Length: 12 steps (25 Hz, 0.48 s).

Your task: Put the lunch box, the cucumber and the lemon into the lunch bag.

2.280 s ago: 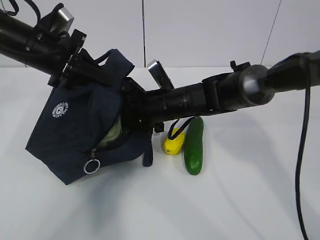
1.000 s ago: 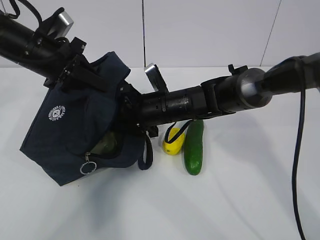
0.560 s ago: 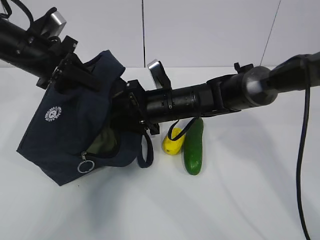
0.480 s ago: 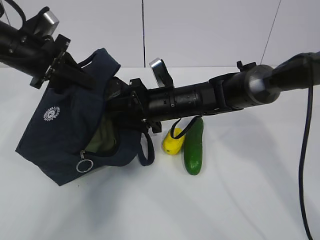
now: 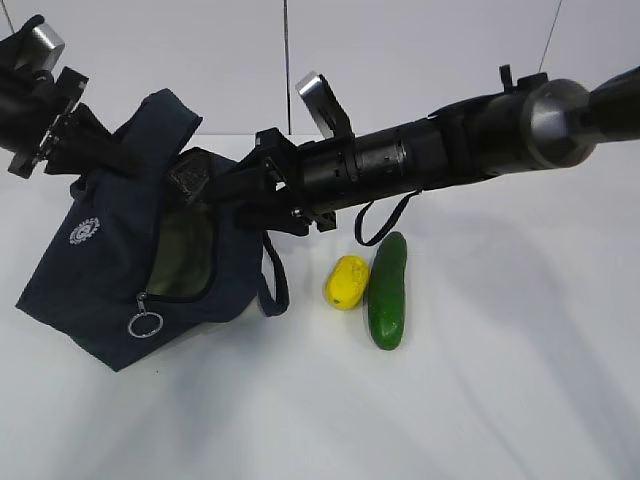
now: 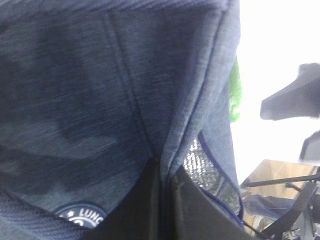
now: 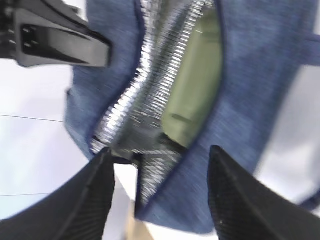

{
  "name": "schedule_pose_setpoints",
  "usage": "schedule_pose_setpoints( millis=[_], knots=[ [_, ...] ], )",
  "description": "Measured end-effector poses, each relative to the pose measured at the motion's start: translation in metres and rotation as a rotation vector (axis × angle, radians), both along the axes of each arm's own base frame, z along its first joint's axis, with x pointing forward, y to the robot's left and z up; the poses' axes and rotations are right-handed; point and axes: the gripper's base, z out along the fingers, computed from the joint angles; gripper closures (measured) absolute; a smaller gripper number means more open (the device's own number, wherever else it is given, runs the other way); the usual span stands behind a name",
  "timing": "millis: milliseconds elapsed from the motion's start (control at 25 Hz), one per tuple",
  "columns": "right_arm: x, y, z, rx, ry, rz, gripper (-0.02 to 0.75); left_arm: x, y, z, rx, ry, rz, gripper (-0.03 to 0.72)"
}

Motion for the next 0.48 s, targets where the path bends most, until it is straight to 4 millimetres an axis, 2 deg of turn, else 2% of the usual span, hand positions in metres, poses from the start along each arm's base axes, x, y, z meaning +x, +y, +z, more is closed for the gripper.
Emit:
schedule_pose_setpoints(
  millis=[320,480],
  knots=[
    [-0.012,-0.012,0.034,-0.206,-0.057,0.015,0.278,-0.003,0.008,-0.007,0.107,0.005,-0.043,0.697],
    [-0.015,-0.022,0.039,-0.364,-0.038,-0.024,0.278,-0.003,0.009,-0.008,0.113,0.005,-0.046,0.697]
  ],
)
